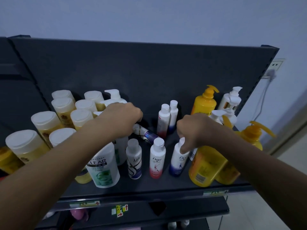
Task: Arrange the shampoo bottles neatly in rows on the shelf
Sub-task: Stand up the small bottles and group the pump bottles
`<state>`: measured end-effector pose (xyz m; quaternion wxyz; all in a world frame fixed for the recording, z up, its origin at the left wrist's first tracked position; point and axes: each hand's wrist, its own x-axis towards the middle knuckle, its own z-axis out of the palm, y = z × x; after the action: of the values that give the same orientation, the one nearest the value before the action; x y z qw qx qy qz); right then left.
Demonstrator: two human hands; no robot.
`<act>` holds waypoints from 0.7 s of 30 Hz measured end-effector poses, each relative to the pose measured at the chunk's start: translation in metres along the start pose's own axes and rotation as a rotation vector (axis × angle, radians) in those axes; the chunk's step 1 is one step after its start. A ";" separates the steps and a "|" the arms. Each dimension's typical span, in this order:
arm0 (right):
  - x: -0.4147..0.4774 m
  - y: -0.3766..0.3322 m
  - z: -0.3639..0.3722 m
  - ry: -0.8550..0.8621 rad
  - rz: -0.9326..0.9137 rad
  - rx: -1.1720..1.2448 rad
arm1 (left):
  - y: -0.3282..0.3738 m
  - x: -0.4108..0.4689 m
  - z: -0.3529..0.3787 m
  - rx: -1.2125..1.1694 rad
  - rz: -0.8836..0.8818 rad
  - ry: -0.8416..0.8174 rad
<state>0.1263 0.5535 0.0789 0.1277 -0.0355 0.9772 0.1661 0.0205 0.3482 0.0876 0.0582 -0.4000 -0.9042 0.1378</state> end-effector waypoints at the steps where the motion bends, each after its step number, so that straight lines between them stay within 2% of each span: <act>1: 0.000 0.000 -0.001 -0.007 -0.001 0.006 | -0.003 0.007 0.000 0.004 0.009 -0.009; 4: 0.002 0.004 -0.008 -0.055 0.021 0.087 | -0.011 0.036 0.000 0.038 0.044 -0.039; 9: 0.007 0.018 -0.031 -0.012 0.015 0.181 | -0.006 0.086 0.009 0.032 0.129 -0.193; 14: 0.034 0.042 -0.041 0.088 0.081 0.148 | 0.000 0.125 0.048 0.093 0.195 -0.429; 21: 0.083 0.065 -0.029 0.191 0.133 0.045 | -0.007 0.144 0.077 0.130 0.199 -0.559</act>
<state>0.0316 0.6028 0.1045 0.0232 0.0168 0.9886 0.1479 -0.0977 0.4345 0.0149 -0.1814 -0.4288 -0.8307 0.3051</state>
